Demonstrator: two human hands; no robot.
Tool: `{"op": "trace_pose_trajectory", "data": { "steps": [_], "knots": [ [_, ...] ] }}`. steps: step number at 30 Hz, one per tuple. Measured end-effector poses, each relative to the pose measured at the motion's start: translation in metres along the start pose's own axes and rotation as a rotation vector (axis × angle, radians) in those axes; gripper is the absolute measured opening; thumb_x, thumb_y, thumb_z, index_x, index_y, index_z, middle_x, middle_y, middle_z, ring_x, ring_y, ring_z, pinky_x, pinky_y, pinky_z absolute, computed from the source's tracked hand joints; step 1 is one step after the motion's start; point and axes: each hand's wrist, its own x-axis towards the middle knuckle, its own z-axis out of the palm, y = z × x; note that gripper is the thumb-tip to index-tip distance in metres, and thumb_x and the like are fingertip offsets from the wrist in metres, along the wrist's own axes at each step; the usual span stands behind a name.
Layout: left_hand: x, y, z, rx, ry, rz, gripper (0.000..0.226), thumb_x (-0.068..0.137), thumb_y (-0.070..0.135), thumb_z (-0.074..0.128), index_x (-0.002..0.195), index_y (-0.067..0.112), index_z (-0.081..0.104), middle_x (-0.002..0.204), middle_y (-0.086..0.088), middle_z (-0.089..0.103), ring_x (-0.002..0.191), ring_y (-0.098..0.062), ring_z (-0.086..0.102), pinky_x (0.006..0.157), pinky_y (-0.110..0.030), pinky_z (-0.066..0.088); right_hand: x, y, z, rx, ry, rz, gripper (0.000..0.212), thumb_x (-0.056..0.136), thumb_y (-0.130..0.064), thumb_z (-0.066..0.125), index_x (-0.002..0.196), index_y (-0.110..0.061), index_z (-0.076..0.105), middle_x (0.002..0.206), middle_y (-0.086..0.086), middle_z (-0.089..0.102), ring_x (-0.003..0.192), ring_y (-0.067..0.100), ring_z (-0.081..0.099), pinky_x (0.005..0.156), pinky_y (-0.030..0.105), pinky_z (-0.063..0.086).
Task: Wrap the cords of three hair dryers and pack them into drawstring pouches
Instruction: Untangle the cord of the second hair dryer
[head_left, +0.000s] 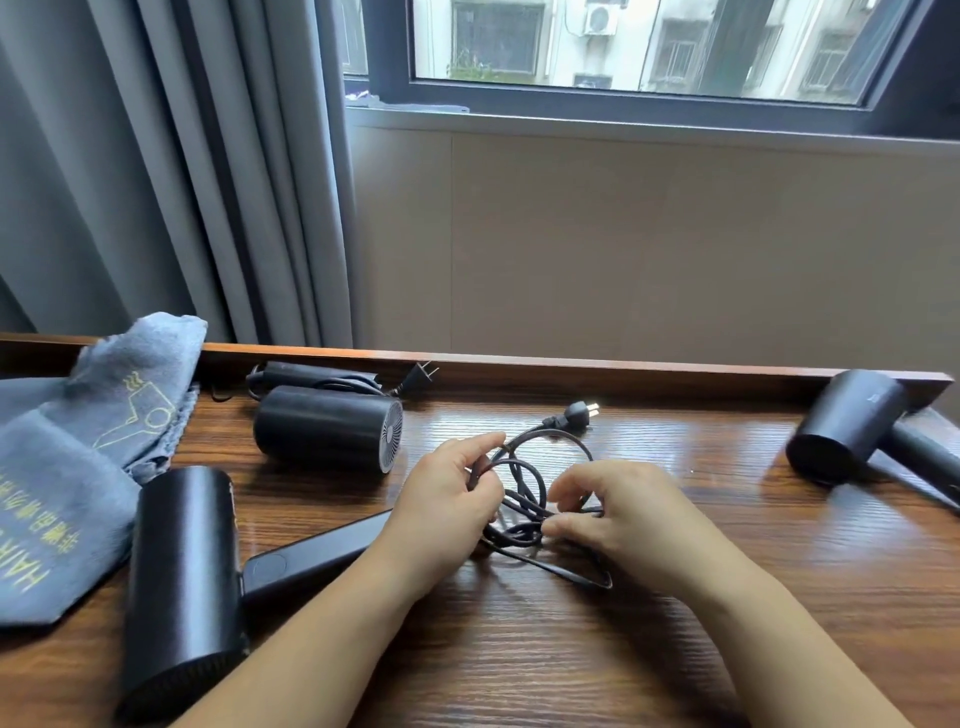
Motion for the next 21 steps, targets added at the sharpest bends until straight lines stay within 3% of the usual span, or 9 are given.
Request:
{"op": "trace_pose_trajectory", "data": {
  "steps": [2, 4, 7, 10, 13, 15, 17, 21],
  "knots": [
    [0.000, 0.001, 0.000, 0.005, -0.001, 0.010, 0.044, 0.093, 0.003, 0.052, 0.124, 0.034, 0.059, 0.071, -0.001, 0.056, 0.046, 0.003, 0.044, 0.052, -0.010, 0.034, 0.000, -0.001, 0.000, 0.006, 0.034, -0.017, 0.014, 0.081, -0.043, 0.077, 0.084, -0.030, 0.073, 0.082, -0.019, 0.066, 0.084, -0.002, 0.058, 0.075, 0.018, 0.043],
    [0.000, 0.001, -0.001, 0.016, -0.002, 0.022, 0.043, 0.094, 0.003, 0.052, 0.119, 0.037, 0.059, 0.074, 0.000, 0.056, 0.047, 0.004, 0.046, 0.052, -0.010, 0.034, -0.001, -0.003, -0.002, 0.095, 0.181, -0.069, 0.010, 0.084, -0.035, 0.075, 0.077, -0.030, 0.071, 0.072, -0.017, 0.062, 0.073, 0.002, 0.056, 0.067, 0.015, 0.038],
    [0.001, -0.001, -0.001, 0.023, 0.001, 0.013, 0.042, 0.094, 0.006, 0.052, 0.131, 0.025, 0.061, 0.077, 0.005, 0.057, 0.048, 0.006, 0.048, 0.051, -0.009, 0.034, -0.003, -0.008, -0.010, 0.399, 0.234, -0.058, 0.011, 0.093, -0.024, 0.068, 0.082, -0.027, 0.067, 0.064, -0.007, 0.061, 0.057, 0.002, 0.046, 0.058, 0.018, 0.035],
    [0.001, -0.003, 0.000, 0.025, 0.009, 0.013, 0.044, 0.094, 0.004, 0.050, 0.134, 0.021, 0.060, 0.066, 0.007, 0.052, 0.048, 0.004, 0.047, 0.053, -0.009, 0.034, -0.006, -0.012, -0.016, 0.835, 0.132, -0.126, 0.014, 0.091, -0.020, 0.058, 0.097, -0.019, 0.071, 0.073, -0.007, 0.064, 0.070, 0.008, 0.050, 0.068, 0.021, 0.041],
    [0.001, -0.002, -0.001, 0.044, 0.019, 0.021, 0.045, 0.095, 0.005, 0.050, 0.135, 0.022, 0.059, 0.070, 0.010, 0.051, 0.053, 0.004, 0.048, 0.055, -0.007, 0.035, -0.009, -0.009, -0.024, 1.246, 0.123, -0.191, 0.013, 0.078, -0.025, 0.068, 0.088, -0.019, 0.072, 0.080, -0.001, 0.061, 0.079, 0.014, 0.047, 0.078, 0.024, 0.042],
    [0.001, -0.001, -0.001, 0.025, 0.021, 0.016, 0.044, 0.096, 0.006, 0.050, 0.134, 0.024, 0.059, 0.079, 0.007, 0.055, 0.054, 0.003, 0.050, 0.056, -0.006, 0.035, -0.010, -0.009, -0.029, 1.466, 0.121, -0.246, 0.024, 0.072, -0.033, 0.073, 0.082, -0.013, 0.065, 0.074, 0.000, 0.054, 0.083, 0.018, 0.047, 0.087, 0.030, 0.038],
    [0.001, -0.001, 0.000, 0.009, 0.019, 0.009, 0.043, 0.096, 0.007, 0.050, 0.134, 0.026, 0.059, 0.085, 0.000, 0.059, 0.058, 0.000, 0.054, 0.057, -0.010, 0.037, -0.009, -0.009, -0.031, 1.613, 0.161, -0.262, 0.029, 0.076, -0.037, 0.074, 0.075, -0.014, 0.056, 0.065, -0.003, 0.041, 0.081, 0.020, 0.045, 0.090, 0.035, 0.035],
    [0.004, -0.008, 0.002, 0.014, 0.038, -0.009, 0.045, 0.095, 0.010, 0.052, 0.136, 0.028, 0.058, 0.080, 0.007, 0.052, 0.085, -0.022, 0.065, 0.075, -0.025, 0.045, -0.009, -0.006, -0.037, 1.866, 0.213, -0.280, 0.031, 0.090, -0.039, 0.065, 0.072, -0.021, 0.047, 0.058, -0.007, 0.028, 0.073, 0.015, 0.045, 0.084, 0.034, 0.036]
  ]
}}
